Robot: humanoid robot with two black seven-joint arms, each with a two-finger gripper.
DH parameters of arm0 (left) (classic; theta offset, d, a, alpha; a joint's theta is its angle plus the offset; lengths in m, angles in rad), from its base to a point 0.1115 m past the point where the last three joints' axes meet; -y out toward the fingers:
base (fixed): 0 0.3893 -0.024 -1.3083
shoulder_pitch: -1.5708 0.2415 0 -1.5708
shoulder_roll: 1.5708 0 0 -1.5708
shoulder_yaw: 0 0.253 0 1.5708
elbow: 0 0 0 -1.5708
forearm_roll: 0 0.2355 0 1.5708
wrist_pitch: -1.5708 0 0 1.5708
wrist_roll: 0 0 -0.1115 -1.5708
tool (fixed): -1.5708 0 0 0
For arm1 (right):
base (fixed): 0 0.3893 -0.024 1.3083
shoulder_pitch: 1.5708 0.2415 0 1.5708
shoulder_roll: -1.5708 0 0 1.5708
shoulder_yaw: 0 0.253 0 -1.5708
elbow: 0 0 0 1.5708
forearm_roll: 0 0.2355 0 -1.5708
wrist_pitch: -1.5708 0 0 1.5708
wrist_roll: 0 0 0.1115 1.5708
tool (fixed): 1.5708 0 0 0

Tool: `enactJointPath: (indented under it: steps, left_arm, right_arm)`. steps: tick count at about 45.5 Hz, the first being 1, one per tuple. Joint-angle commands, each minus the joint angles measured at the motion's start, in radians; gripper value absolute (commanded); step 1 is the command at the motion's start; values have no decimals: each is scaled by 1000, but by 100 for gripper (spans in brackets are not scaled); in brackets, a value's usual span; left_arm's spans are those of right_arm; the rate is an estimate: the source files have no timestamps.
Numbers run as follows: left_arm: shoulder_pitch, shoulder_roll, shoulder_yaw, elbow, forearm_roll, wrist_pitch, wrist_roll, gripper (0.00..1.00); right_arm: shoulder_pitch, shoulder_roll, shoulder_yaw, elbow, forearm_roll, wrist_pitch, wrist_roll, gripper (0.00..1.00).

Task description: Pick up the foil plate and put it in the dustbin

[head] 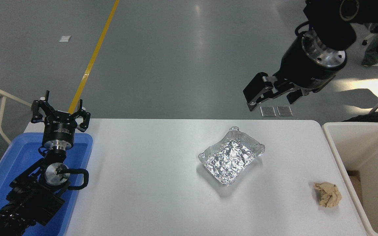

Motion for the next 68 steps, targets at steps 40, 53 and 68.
enactJointPath:
  steps: [40, 53, 68]
  left_arm:
    - [-2, 0, 1, 0, 0, 0, 0, 99]
    - [-2, 0, 1, 0, 0, 0, 0, 99]
    - [-2, 0, 1, 0, 0, 0, 0, 99]
  right_arm:
    - [-751, 162, 31, -276, 339, -768, -237, 100]
    - [-1053, 231, 164, -472, 346, -876, -263, 100]
    - [-1226, 301, 298, -621, 333, -884, -261, 89]
